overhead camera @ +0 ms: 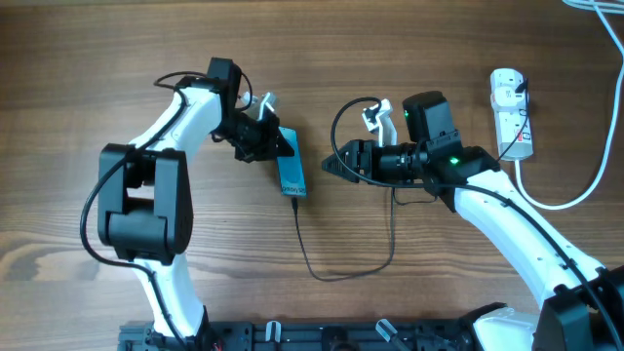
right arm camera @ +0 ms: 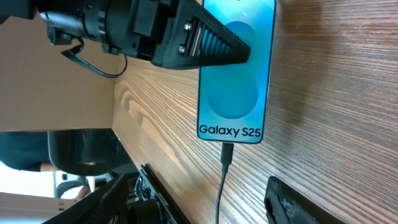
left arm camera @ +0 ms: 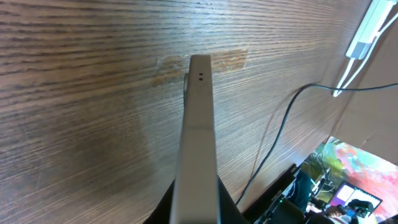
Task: Plug charger to phone and switch on socket
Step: 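Lower the phone with the left gripper toward the table, then set the phone flat on the table and open both grippers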
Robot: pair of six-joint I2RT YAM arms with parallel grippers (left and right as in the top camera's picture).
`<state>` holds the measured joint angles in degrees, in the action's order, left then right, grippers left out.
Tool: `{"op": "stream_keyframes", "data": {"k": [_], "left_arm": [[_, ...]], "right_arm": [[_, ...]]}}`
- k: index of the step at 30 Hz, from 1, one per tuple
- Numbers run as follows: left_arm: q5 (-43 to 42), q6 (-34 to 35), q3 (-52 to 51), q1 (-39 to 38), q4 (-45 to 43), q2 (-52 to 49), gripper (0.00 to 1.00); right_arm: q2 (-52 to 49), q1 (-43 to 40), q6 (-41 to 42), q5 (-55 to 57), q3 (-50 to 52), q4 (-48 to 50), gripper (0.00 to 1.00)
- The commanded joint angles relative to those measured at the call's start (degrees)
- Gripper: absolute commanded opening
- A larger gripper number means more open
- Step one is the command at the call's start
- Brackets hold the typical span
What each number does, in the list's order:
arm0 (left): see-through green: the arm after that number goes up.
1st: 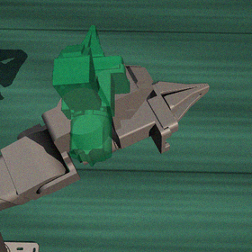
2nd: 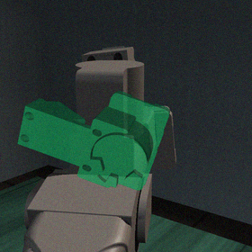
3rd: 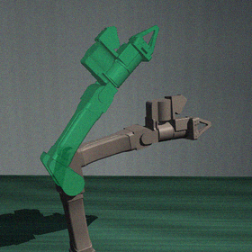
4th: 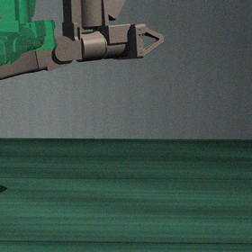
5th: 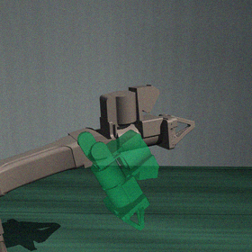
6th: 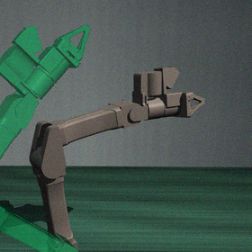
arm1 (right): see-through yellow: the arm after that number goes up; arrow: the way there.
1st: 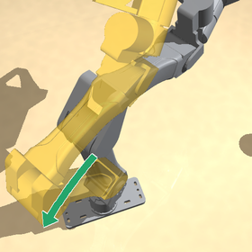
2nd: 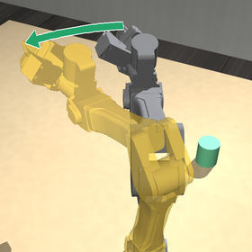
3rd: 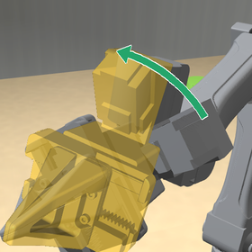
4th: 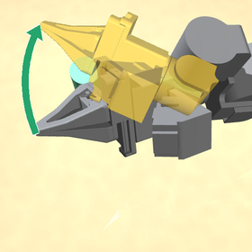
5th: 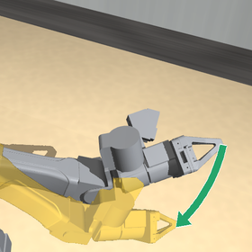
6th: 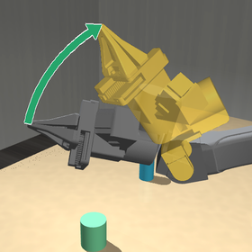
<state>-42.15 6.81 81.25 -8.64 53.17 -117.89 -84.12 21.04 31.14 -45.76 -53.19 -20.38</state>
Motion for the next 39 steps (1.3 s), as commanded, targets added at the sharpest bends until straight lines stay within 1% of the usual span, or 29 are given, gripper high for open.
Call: {"op": "stream_keyframes", "data": {"k": [1, 9, 20, 24, 34, 37, 39], "left_arm": [[-0.98, 0.98, -0.72, -0.26, -1.38, -0.44, 0.04], [-0.76, 1.44, -4.52, -0.24, -4.90, -0.44, 0.04], [0.81, 1.64, -4.57, -0.26, -5.46, -0.55, 0.05], [5.68, 4.33, -4.55, -0.26, -5.64, -1.01, 0.09], [5.62, 4.39, -4.57, -0.26, -5.84, -3.96, 0.09], [5.64, 4.39, -4.57, -0.26, -5.84, -3.96, 0.13], [5.64, 4.39, -4.57, -0.26, -5.81, -3.96, 0.14]], "right_arm": [[-0.33, -0.33, -1.18, 1.05, -0.72, -0.04, 0.71], [-0.33, -0.33, -1.20, 1.03, -0.72, -0.07, 0.71], [-0.33, -0.33, -1.20, 1.05, -0.72, -1.16, 0.71], [-0.33, -0.33, -1.18, 1.22, -0.72, -1.16, 0.71], [-0.33, -0.33, -1.20, 1.25, -0.72, -1.16, 0.71], [-0.33, -0.33, -1.18, 1.25, -0.72, -1.16, 0.71], [-0.33, -0.33, -1.18, 1.25, -0.72, -1.16, 0.71]]}}
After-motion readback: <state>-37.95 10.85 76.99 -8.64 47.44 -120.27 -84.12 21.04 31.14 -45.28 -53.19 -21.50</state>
